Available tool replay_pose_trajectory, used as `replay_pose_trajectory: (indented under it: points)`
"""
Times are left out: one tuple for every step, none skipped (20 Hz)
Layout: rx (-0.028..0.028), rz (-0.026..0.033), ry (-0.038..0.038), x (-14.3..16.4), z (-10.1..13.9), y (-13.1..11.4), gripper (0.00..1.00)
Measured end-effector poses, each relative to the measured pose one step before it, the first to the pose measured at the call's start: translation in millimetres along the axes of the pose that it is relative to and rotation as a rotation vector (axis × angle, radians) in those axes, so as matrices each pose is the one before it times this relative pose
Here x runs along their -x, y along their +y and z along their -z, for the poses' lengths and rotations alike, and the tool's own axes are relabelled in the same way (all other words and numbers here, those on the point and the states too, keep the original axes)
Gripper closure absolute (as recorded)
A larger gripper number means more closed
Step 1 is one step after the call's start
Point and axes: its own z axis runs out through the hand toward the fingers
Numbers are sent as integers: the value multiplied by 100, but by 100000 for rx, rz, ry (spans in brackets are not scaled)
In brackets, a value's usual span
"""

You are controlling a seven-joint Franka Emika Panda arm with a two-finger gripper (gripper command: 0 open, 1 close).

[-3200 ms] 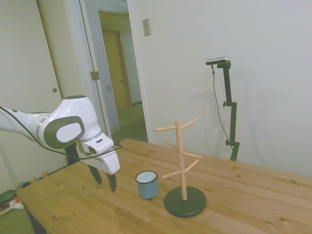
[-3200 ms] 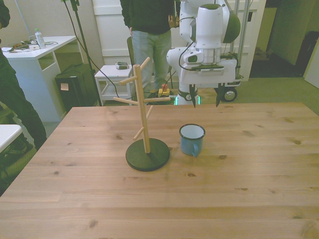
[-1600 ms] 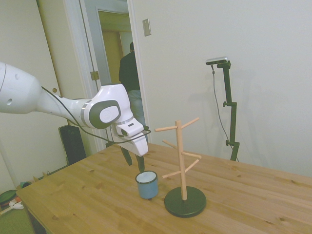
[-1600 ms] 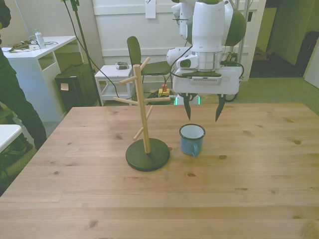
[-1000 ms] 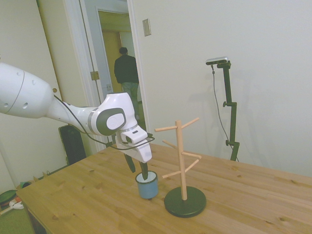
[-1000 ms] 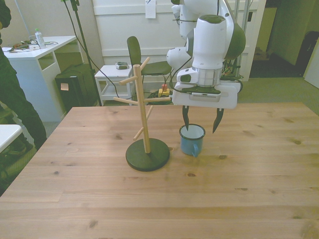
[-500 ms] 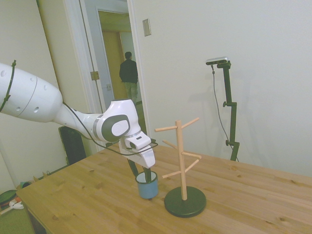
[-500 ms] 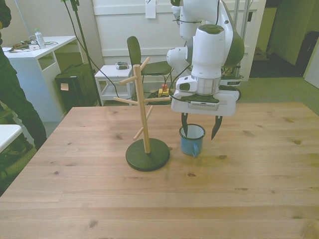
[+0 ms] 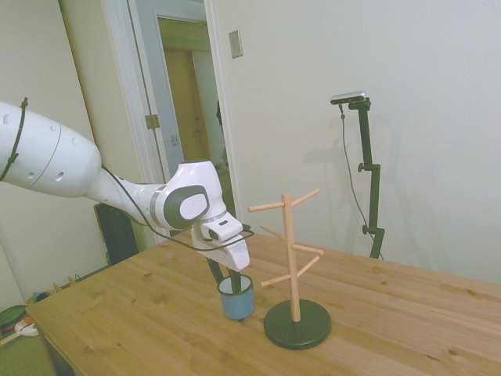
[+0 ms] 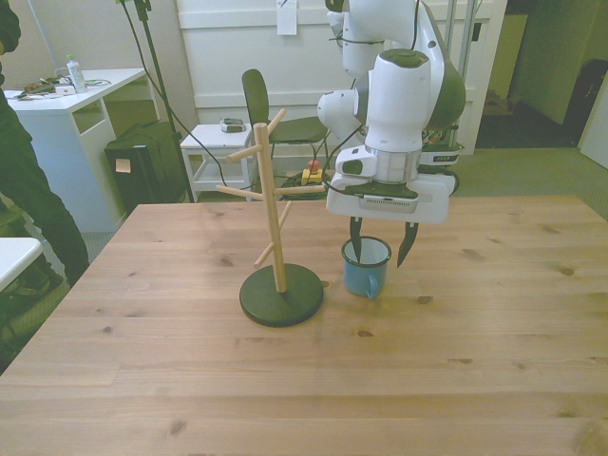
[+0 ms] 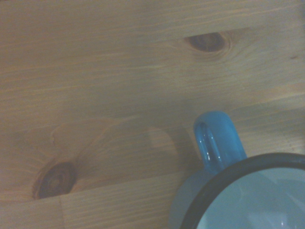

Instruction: Hang the mug

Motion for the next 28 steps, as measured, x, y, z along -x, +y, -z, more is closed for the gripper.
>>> replay_pose_trajectory:
  points:
    - [292, -131, 359, -13, -26, 18, 100]
    - [215, -376, 71, -29, -52, 35, 100]
    - [172, -451, -87, -59, -59, 55, 100]
    - [118, -331, -44, -89, -54, 66, 100]
    - [74, -412, -16, -86, -39, 63, 100]
    - [21, -286, 8, -56, -5, 40, 100]
    - [44, -149, -17, -22, -8, 19, 100]
    - [70, -86, -39, -8, -20, 14, 100]
    - [82, -14, -53, 4, -40, 6, 100]
    - [64, -3, -40, 2, -39, 4, 100]
    - [82, 55, 2, 6, -38, -2, 100]
    - [211, 167, 43, 24, -78, 11, 100]
    - [179, 66, -43, 19, -85, 23, 100]
    - [105, -13, -49, 4, -51, 29, 100]
    - [17, -43, 4, -20, -8, 20, 100]
    - [97, -78, -43, -31, -12, 33, 100]
    - [369, -122, -206, -34, -44, 78, 100]
    - [294, -72, -168, -15, -32, 53, 100]
    - [174, -16, -104, 2, -23, 24, 100]
    - [101, 29, -65, 18, -16, 2, 100]
    - [64, 35, -43, 18, -13, -5, 100]
    - [65, 9, -42, 4, -27, 0, 100]
    - [53, 19, -35, 2, -30, -2, 100]
    - [-4, 20, 2, 2, -1, -8, 100]
    - [-47, 50, 27, 16, 24, -24, 100]
    - [-163, 117, 104, 44, 96, -45, 100]
    - [-374, 158, 233, 63, 232, -61, 100]
    - [-661, 287, 404, 124, 413, -89, 100]
